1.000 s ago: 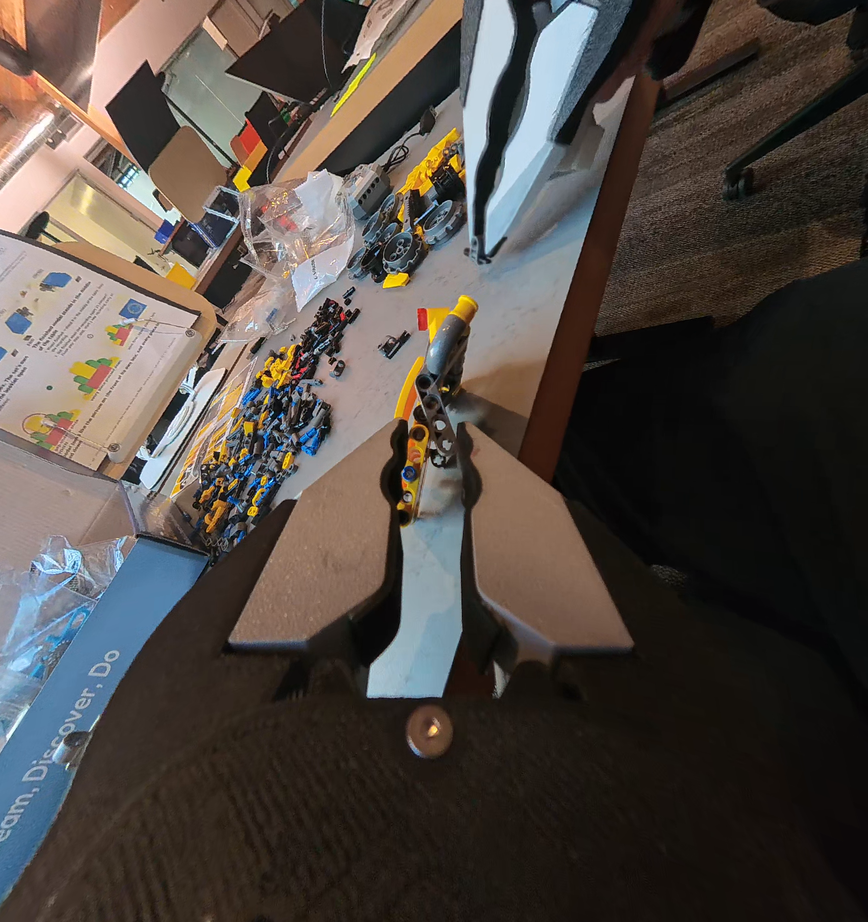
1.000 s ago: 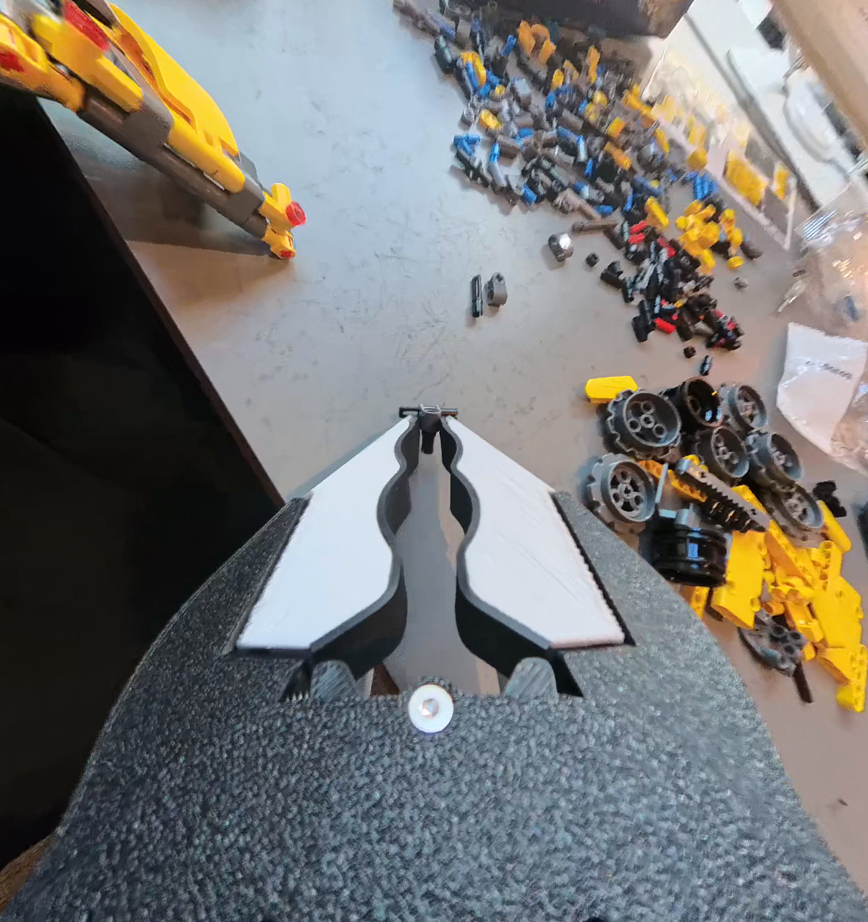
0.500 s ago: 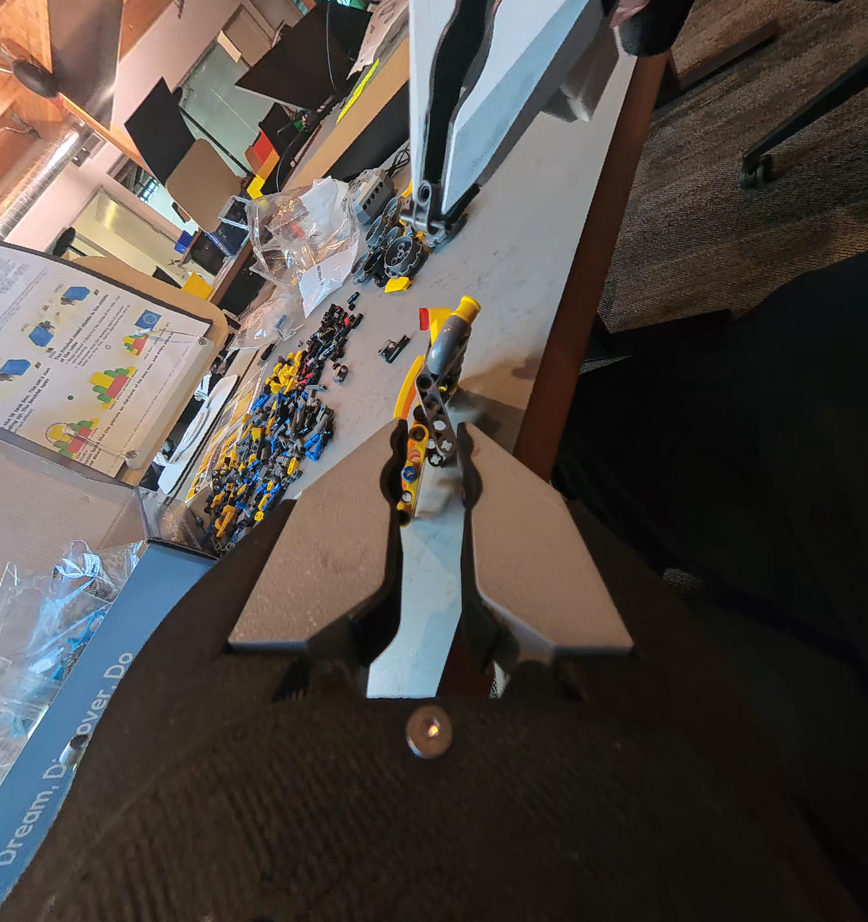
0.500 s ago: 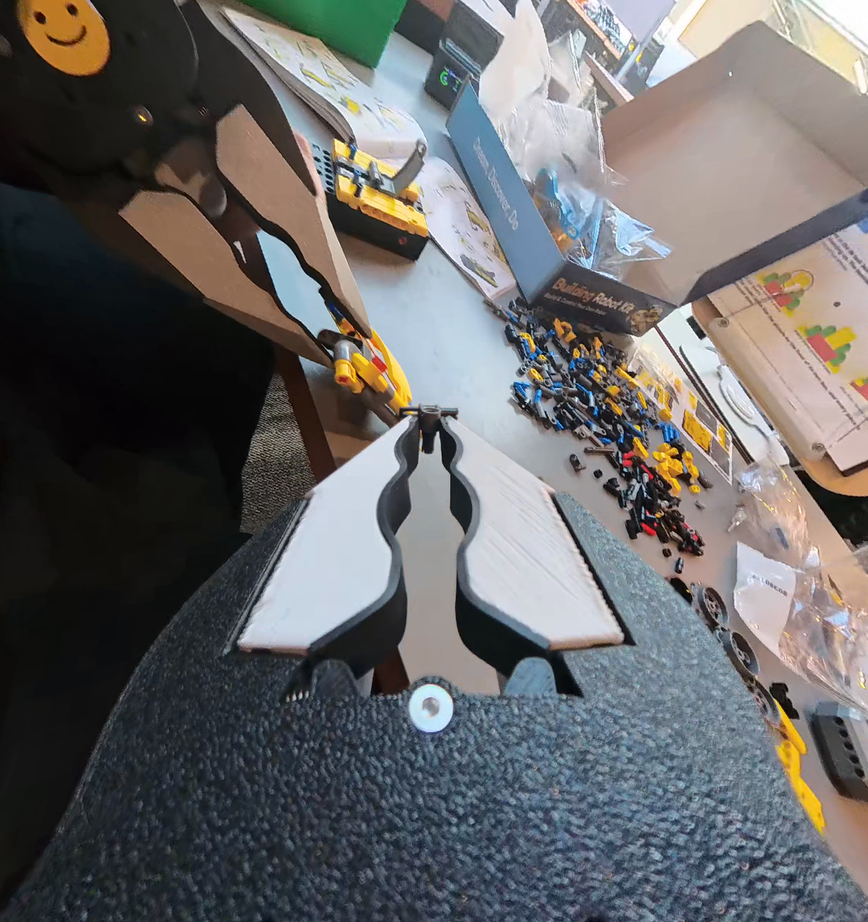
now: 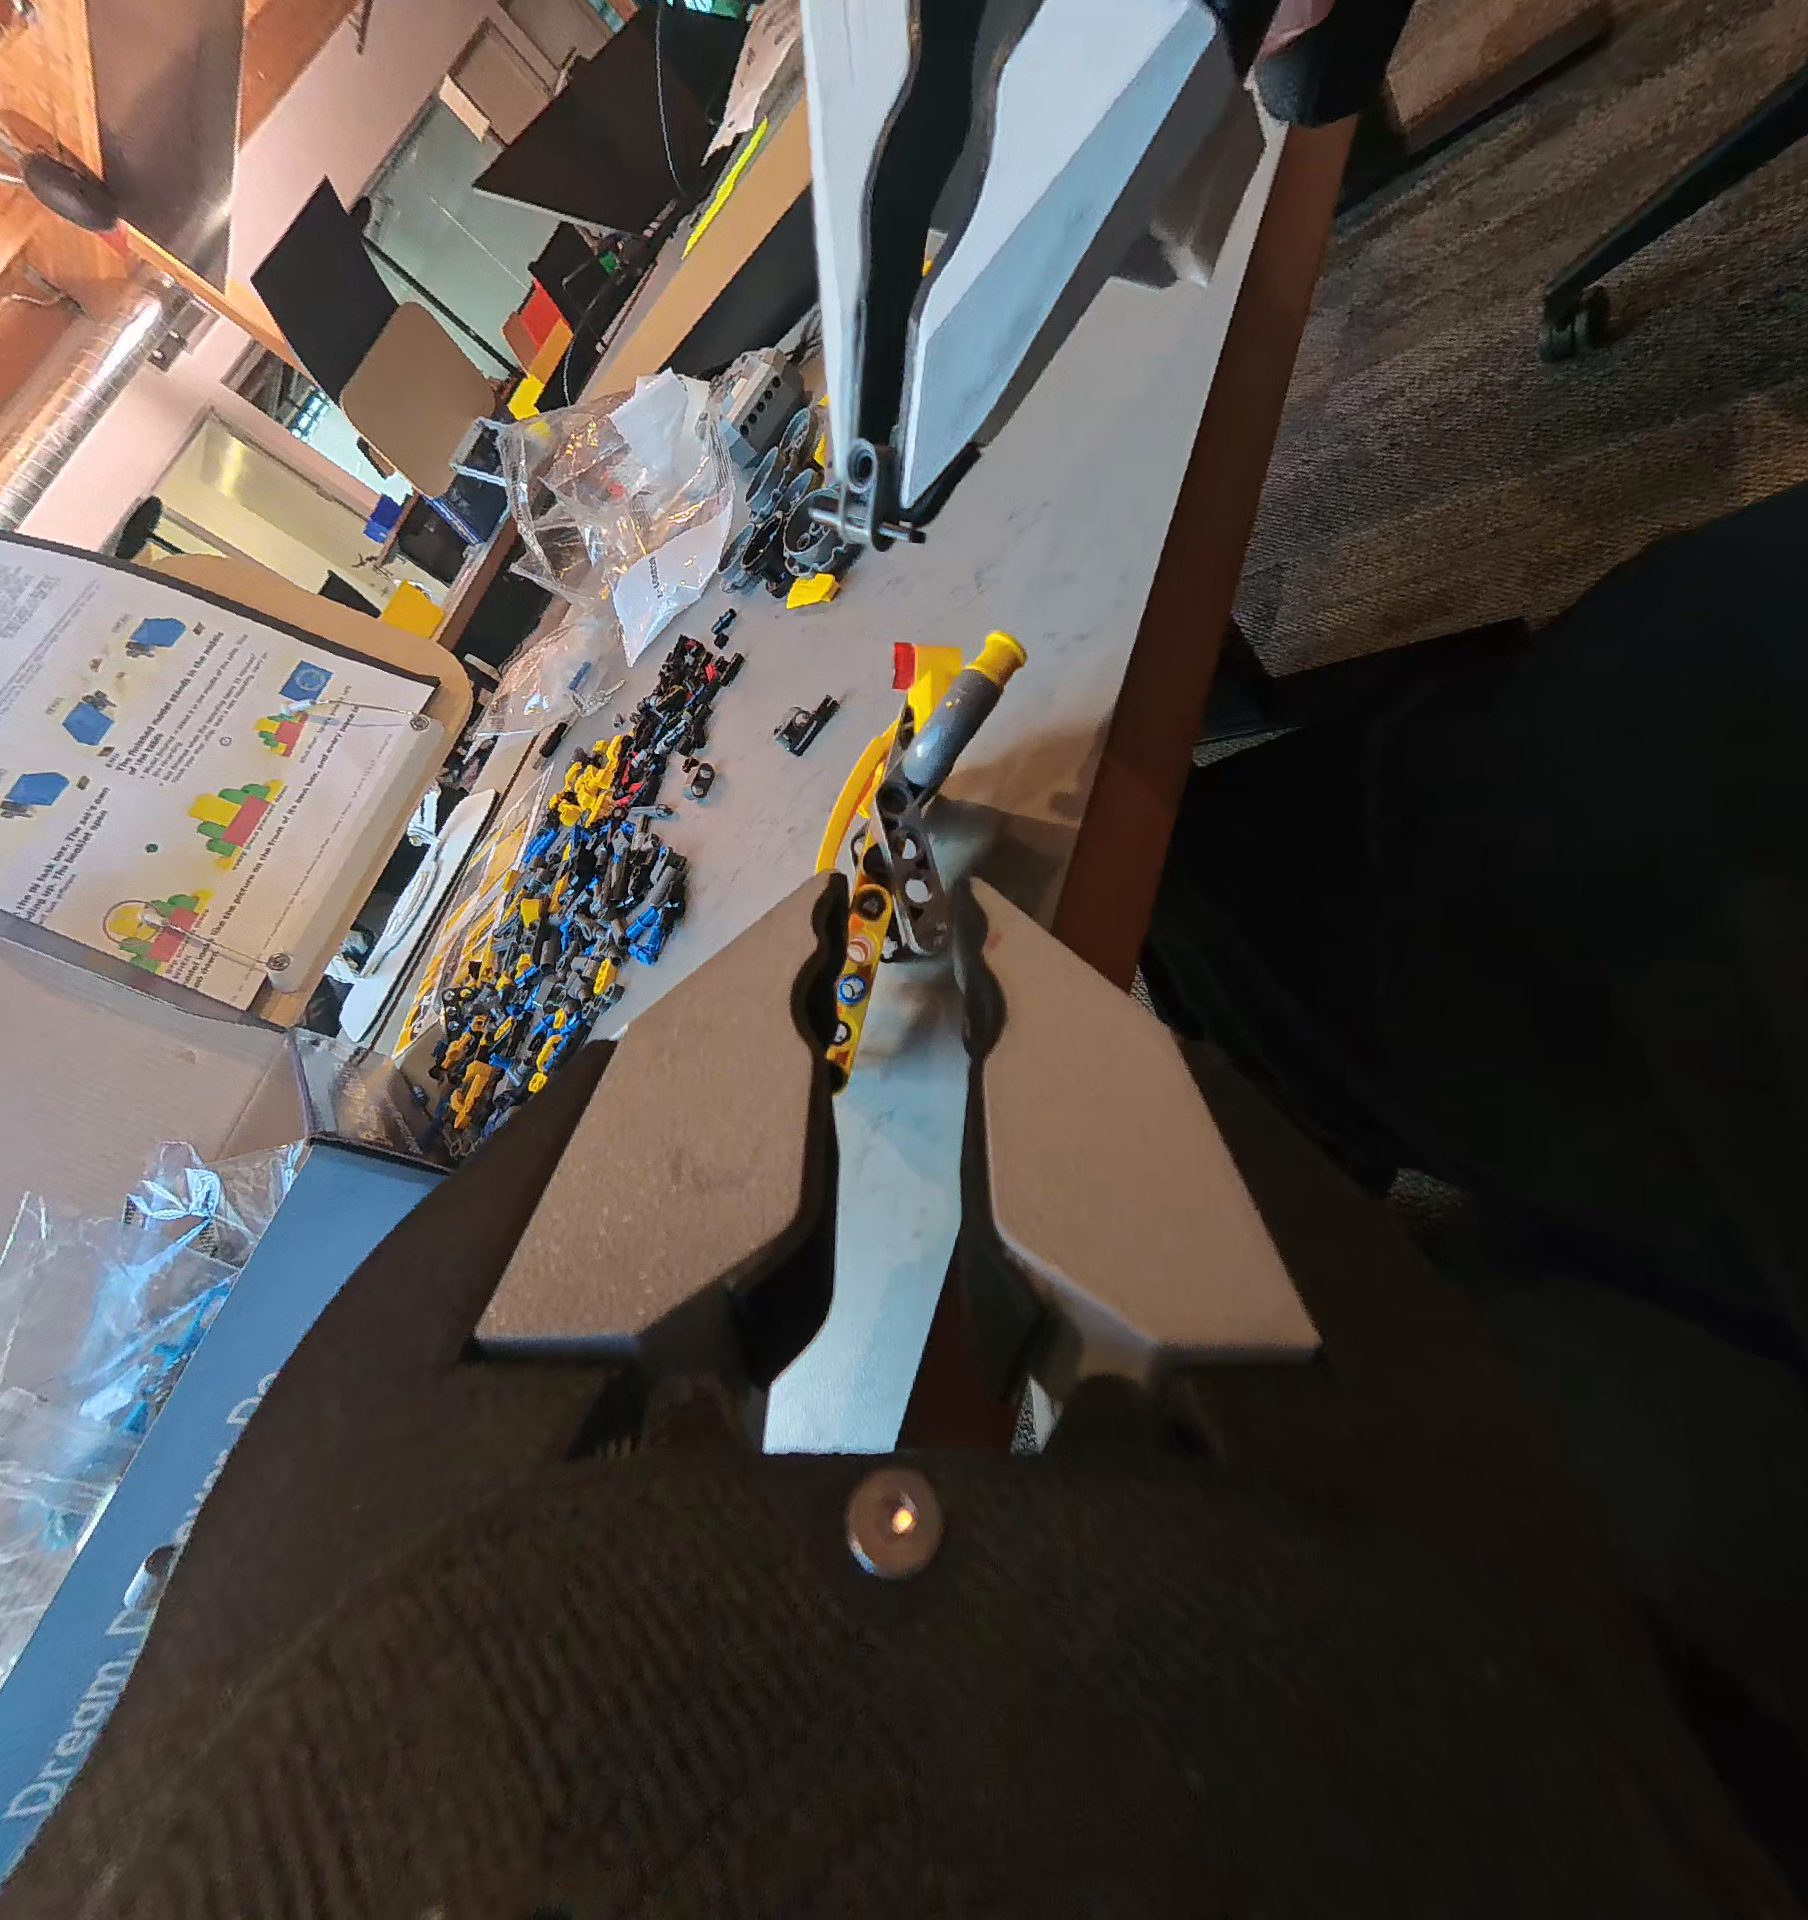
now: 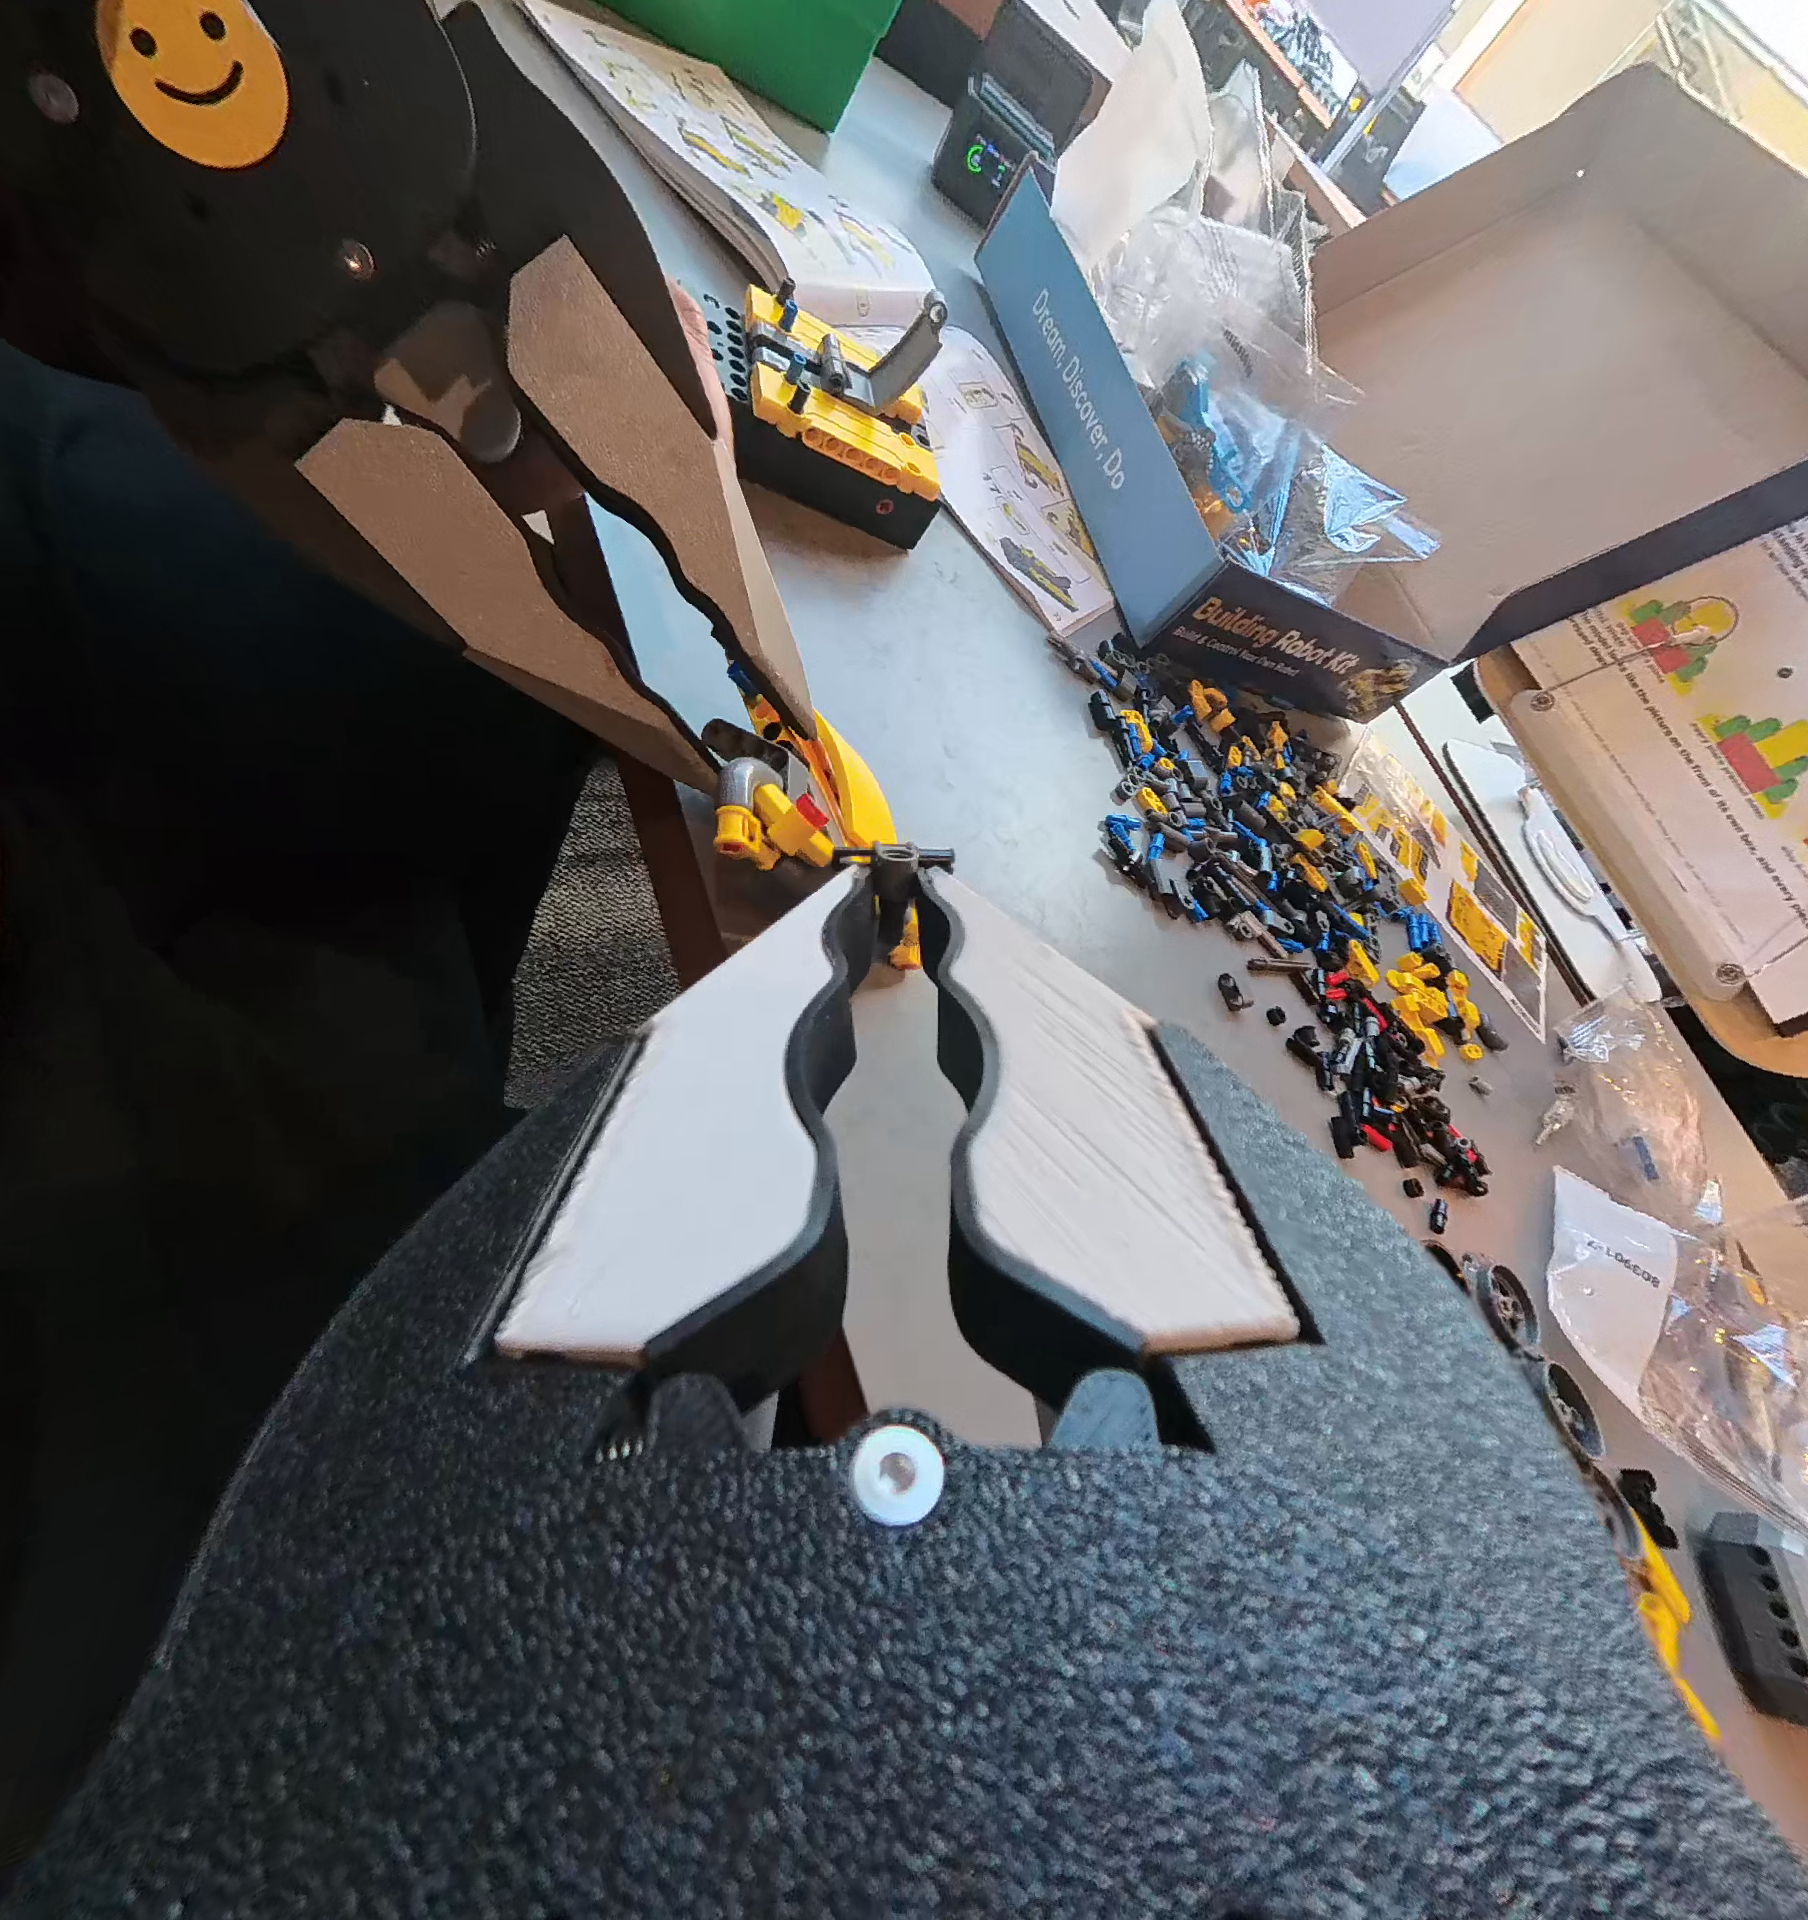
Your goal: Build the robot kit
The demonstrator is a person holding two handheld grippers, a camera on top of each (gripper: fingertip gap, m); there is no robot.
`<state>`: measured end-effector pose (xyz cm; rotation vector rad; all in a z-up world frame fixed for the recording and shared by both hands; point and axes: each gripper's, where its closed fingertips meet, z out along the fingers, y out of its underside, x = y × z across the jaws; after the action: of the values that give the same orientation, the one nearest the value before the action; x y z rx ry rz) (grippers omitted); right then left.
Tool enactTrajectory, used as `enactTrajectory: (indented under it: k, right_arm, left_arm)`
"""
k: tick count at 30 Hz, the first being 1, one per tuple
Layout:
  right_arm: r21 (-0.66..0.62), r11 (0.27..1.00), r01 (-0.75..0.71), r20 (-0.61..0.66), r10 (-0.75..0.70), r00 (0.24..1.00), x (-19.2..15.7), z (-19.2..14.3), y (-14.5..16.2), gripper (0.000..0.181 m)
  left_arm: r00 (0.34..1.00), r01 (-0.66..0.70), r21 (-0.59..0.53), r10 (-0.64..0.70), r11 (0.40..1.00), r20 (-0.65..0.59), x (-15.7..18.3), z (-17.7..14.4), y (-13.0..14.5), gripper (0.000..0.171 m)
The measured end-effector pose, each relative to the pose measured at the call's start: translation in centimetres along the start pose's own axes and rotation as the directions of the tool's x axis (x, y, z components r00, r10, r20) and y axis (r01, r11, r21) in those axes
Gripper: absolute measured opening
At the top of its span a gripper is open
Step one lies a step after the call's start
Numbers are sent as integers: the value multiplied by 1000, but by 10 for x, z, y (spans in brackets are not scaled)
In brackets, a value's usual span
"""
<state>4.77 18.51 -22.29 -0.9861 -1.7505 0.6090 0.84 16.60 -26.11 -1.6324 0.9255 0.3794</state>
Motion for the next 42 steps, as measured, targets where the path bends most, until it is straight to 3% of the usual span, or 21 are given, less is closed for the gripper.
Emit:
enactTrajectory:
  k: [4,11,16,22,31,33,38,42]
  right_arm:
    - [-17,998,57,-43,-58,997,1,0,-7,4]
    - [-90,957,277,-46,-282,958,-20,9,-27,5]
    - [-210,885,416,2,-426,905,-31,10,-35,4]
    - [-359,770,528,-45,-579,814,-20,10,-41,4]
    - [-424,690,587,-27,-657,753,-21,7,-35,4]
    - [-391,715,579,-39,-642,766,-22,6,-38,4]
    - [-189,874,449,-98,-471,877,-18,-4,-49,4]
    - [-121,893,434,-123,-447,886,-11,-7,-38,4]
  left_arm:
    - [1000,-7,-1,7,1000,3,0,0,0,17]
    - [998,-65,-6,65,998,-7,0,0,-7,16]
    - [998,-58,-10,58,998,-7,-8,-3,-14,15]
    - [995,-88,-40,87,995,-47,-8,-1,-16,15]
    - [980,-181,-74,173,981,-97,-10,0,-26,13]
    - [981,-171,-66,163,983,-106,-12,0,-29,12]
    - [993,-86,-41,82,995,-88,-17,0,-24,6]
    - [993,-101,-60,97,993,-66,-10,7,-5,6]
